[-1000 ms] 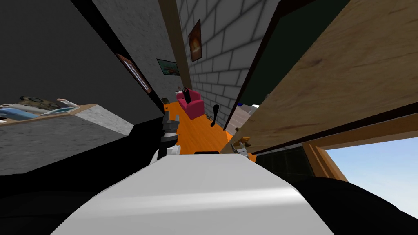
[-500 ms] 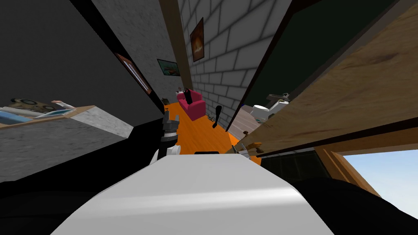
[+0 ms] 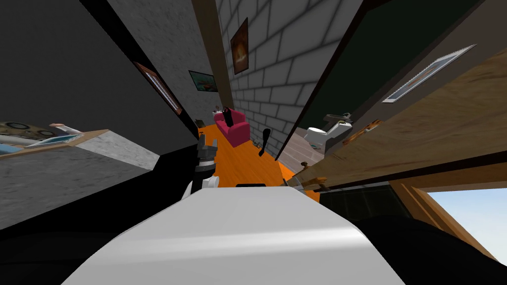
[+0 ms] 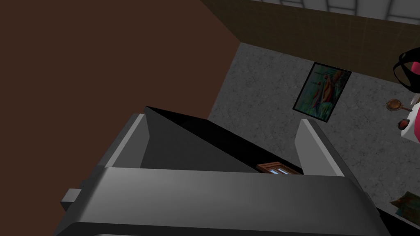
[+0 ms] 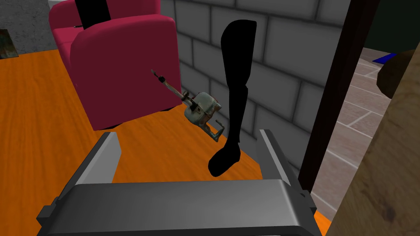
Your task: Pull the door open
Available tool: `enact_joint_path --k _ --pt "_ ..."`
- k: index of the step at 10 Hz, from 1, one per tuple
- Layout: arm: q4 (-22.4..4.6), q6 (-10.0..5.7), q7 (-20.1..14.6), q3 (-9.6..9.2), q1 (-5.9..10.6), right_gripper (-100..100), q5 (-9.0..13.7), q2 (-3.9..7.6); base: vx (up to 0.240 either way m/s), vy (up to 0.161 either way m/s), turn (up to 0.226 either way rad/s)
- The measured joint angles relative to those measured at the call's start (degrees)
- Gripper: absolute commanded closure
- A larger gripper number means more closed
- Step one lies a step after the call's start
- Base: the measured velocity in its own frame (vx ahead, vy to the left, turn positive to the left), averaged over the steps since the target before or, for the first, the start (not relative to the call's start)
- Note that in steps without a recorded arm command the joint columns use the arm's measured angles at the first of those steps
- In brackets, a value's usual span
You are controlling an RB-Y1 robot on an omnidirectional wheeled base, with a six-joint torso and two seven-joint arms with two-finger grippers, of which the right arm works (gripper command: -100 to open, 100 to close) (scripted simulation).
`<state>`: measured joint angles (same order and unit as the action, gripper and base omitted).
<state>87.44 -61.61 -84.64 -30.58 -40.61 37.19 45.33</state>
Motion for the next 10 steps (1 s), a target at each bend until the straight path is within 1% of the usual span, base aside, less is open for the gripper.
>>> enact_joint_path --k 6,9,10 --pt "-6.3 -6.25 -3.4 -0.99 -0.68 -100 -1.2 0.22 0.053 0.030 -0.038" --pt "-9.6 -9.59 -5.2 -1.43 -1.11 -100 -1.8 0.47 0.035 -0.002 -0.040" --pt "-10.2 -10.38 -5.6 -1.57 -1.34 -100 -2.0 0.48 0.028 -0.009 -0.039"
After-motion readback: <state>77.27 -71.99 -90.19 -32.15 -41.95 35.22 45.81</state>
